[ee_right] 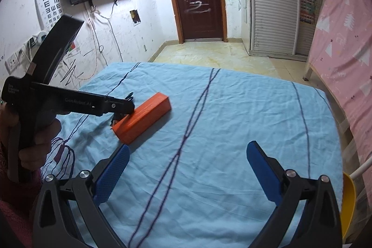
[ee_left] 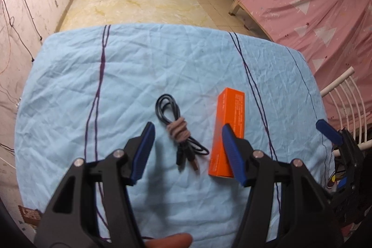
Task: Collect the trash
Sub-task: 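Grasp the black cable with the left tool while the right tool grasps the other orange box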
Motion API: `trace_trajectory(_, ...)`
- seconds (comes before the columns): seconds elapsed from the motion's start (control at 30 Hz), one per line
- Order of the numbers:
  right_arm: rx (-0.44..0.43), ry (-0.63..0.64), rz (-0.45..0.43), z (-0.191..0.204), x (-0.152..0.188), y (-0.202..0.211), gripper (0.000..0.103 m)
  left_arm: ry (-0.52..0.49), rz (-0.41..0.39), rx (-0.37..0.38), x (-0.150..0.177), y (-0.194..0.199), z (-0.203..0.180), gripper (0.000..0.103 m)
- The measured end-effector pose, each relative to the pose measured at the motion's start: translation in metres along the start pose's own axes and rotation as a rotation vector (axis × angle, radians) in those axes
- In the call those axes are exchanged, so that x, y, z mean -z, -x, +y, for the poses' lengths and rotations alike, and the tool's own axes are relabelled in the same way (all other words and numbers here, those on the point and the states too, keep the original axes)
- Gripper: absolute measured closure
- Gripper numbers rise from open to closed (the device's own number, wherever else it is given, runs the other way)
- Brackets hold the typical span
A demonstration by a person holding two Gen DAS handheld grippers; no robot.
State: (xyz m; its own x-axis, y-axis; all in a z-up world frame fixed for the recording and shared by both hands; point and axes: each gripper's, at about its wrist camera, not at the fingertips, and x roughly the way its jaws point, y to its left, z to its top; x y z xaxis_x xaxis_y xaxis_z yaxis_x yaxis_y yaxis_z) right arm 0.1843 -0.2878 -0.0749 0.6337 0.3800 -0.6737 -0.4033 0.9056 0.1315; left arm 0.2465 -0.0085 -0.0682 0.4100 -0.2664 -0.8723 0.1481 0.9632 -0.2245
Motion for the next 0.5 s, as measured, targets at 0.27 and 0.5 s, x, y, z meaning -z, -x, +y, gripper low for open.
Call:
trace_trajectory(0.27, -0.012, 0.049, 0.036, 0.024, -0.007, -0.018, 0.009, 0.024, -0.012, 0.01, 0.0, 0.002, 0.009, 0.057)
trace_trajectory(0.5, -0.028, 0.078, 0.064, 0.041, -0.011, -0.033, 0.009, 0.078, -0.015, 0.02, 0.0, 0.001, 0.023, 0.059)
